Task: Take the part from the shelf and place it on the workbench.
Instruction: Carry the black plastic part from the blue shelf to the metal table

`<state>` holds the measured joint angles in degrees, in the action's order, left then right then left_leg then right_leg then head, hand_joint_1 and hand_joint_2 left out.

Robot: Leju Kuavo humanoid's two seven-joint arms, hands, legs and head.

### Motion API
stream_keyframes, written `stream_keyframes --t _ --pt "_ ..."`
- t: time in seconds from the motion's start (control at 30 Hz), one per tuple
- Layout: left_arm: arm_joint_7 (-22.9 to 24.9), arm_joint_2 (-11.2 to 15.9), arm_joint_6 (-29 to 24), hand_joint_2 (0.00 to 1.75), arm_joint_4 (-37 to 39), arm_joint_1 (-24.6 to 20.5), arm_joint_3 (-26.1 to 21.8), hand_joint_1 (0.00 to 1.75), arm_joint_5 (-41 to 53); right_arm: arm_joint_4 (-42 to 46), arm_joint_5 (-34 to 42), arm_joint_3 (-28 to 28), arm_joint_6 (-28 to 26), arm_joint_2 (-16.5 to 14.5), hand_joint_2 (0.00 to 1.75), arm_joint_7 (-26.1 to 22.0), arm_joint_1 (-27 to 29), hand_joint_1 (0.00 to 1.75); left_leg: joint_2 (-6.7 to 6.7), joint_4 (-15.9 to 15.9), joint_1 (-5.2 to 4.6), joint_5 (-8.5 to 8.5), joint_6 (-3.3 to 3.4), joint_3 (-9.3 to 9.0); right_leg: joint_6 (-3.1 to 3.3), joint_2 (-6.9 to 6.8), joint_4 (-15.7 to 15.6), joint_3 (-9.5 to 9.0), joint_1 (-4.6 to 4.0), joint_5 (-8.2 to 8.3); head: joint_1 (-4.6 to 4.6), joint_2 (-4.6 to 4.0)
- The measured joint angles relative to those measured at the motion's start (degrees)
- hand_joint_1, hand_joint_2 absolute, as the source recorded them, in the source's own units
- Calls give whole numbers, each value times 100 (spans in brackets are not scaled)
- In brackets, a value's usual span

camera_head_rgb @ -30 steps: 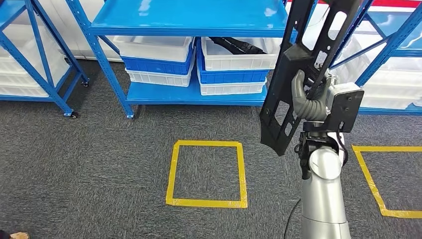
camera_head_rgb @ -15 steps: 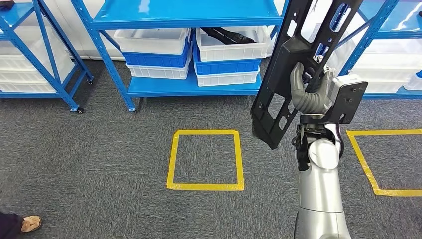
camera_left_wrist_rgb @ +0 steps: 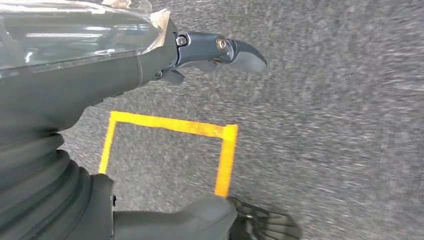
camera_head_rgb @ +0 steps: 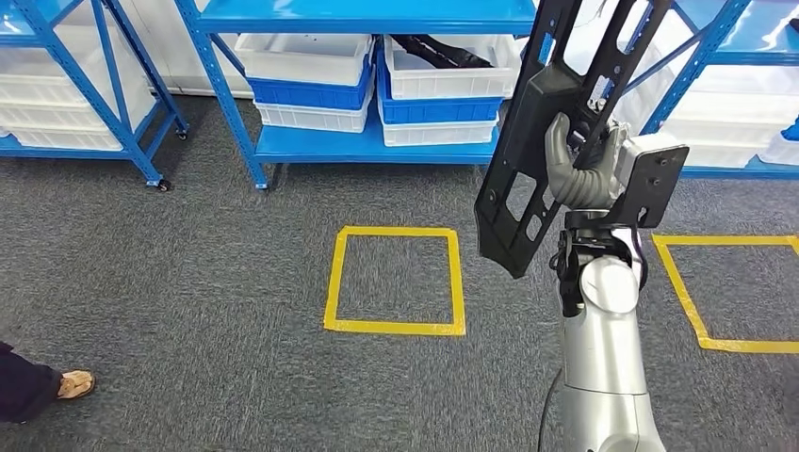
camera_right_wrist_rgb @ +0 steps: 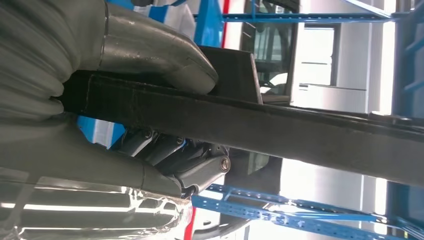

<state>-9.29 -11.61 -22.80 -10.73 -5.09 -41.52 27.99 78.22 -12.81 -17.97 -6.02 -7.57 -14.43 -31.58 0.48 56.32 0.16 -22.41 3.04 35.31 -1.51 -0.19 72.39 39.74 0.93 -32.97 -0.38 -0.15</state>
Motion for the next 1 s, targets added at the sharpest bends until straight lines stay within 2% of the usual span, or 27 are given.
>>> stream_keyframes --t 0.03,0.07,0.1,0.13,0.17,0.2,0.23,0.27,0.3,0.33,0.37,0.4,0.43,0.47,0.5,0.53,0.57,0.6,0.63,0.7,0.73,0.77,0.83,1.0 --pt "0 -3 0 175 0 0 -1 0 4 -12 0 3 -2 2 175 0 4 175 7 6 6 89 -20 119 -84 0 167 -50 20 69 -1 0" --pt "0 -6 0 175 0 0 -2 0 5 -23 0 5 -4 2 175 -1 6 175 15 14 16 175 -46 235 -176 0 158 -179 42 219 0 0" --pt "0 -7 0 175 0 0 -4 0 5 -32 0 7 -8 2 175 -3 5 175 21 28 27 256 -79 343 -252 -1 -35 -398 68 359 -1 0" --pt "0 -3 0 175 -1 0 -6 0 5 -37 -1 7 -15 1 175 -7 -1 175 23 53 26 328 -119 440 -288 0 -412 -708 87 375 2 0" --pt "-1 2 1 175 -1 1 -8 0 5 -40 -2 9 -27 -4 175 -17 -6 175 24 81 21 397 -161 515 -265 8 -864 -1016 81 279 0 0" --pt "-3 7 1 175 -1 2 -11 0 5 -45 -3 12 -41 -10 175 -30 -8 175 22 88 10 470 -198 560 -214 15 -1227 -1236 70 153 -9 0" --pt "-7 16 7 175 -1 5 -13 0 5 -54 -4 16 -53 -15 175 -45 -9 175 18 86 1 544 -224 588 -150 21 -1467 -1358 48 41 -19 0" --pt "-10 23 16 175 0 12 -14 0 5 -68 -4 24 -62 -19 175 -58 -4 175 15 64 6 620 -244 598 -80 23 -1543 -1352 28 17 -32 0" --pt "-15 31 29 175 0 22 -15 0 5 -89 -2 32 -67 -18 175 -66 2 175 9 47 21 641 -264 613 -22 14 -1511 -1297 45 65 -44 0" --pt "-18 40 42 175 0 34 -15 0 5 -109 0 41 -68 -19 175 -69 5 175 4 99 39 538 -286 640 44 5 -1494 -1247 54 123 -46 0" --pt "-20 45 50 175 0 45 -16 0 4 -126 2 52 -69 -20 175 -69 5 175 -2 250 53 304 -312 683 111 -4 -1487 -1196 63 190 -53 0" --pt "-21 49 55 175 0 51 -16 0 4 -140 3 61 -69 -23 175 -70 4 175 -12 515 64 -27 -337 743 165 -11 -1482 -1143 64 266 -60 0" --pt "-23 51 56 175 0 53 -16 0 5 -150 2 69 -69 -26 175 -71 2 175 -20 896 65 -380 -354 810 198 -13 -1477 -1070 43 344 -64 0" --pt "-29 51 57 175 0 52 -16 0 8 -162 2 77 -70 -28 175 -73 1 175 -29 1308 65 -639 -364 871 215 -13 -1469 -991 24 418 -70 0" --pt "-39 51 56 175 0 51 -16 0 14 -175 3 83 -73 -30 175 -74 3 175 -34 1652 65 -744 -364 895 220 -12 -1459 -897 7 483 -72 0" --pt "-63 52 47 175 0 51 -16 0 25 -191 3 89 -82 -30 175 -78 5 175 -36 1866 64 -708 -353 859 219 -10 -1451 -803 -9 542 -73 0" --pt "-99 55 28 175 0 51 -16 0 38 -208 3 96 -95 -30 175 -85 5 175 -36 1876 61 -569 -327 738 216 -9 -1444 -719 -22 595 -74 0" --pt "-140 58 5 175 0 50 -16 0 48 -221 3 104 -108 -30 175 -96 3 175 -42 1682 53 -416 -286 518 209 -7 -1442 -649 -34 644 -74 0" --pt "-180 68 -17 175 -1 47 -16 0 54 -230 3 112 -119 -32 175 -112 -1 175 -54 1328 38 -358 -227 225 196 -7 -1442 -601 -37 689 -74 0" --pt "-227 85 -38 175 -2 39 -16 0 42 -240 5 127 -131 -36 175 -149 -21 175 -70 540 -9 -482 -127 -338 147 -17 -1440 -549 -45 766 -71 0" --pt "-239 92 -41 175 -2 33 -16 0 32 -247 8 132 -135 -39 175 -164 -37 175 -71 287 -36 -580 -96 -493 108 -24 -1441 -532 -34 800 -72 0" --pt "-248 91 -42 175 -2 29 -16 0 21 -254 10 135 -138 -42 175 -174 -53 175 -66 148 -57 -625 -86 -558 67 -31 -1442 -516 -31 833 -73 0" --pt "-257 90 -44 175 -2 24 -16 0 13 -263 13 136 -139 -48 175 -179 -70 175 -62 80 -80 -640 -75 -563 13 -38 -1447 -494 -11 873 -78 0" --pt "-258 90 -44 175 -2 24 -16 0 12 -263 13 136 -139 -50 175 -179 -70 175 -61 65 -82 -640 -73 -564 4 -39 -1447 -492 -13 880 -78 0"
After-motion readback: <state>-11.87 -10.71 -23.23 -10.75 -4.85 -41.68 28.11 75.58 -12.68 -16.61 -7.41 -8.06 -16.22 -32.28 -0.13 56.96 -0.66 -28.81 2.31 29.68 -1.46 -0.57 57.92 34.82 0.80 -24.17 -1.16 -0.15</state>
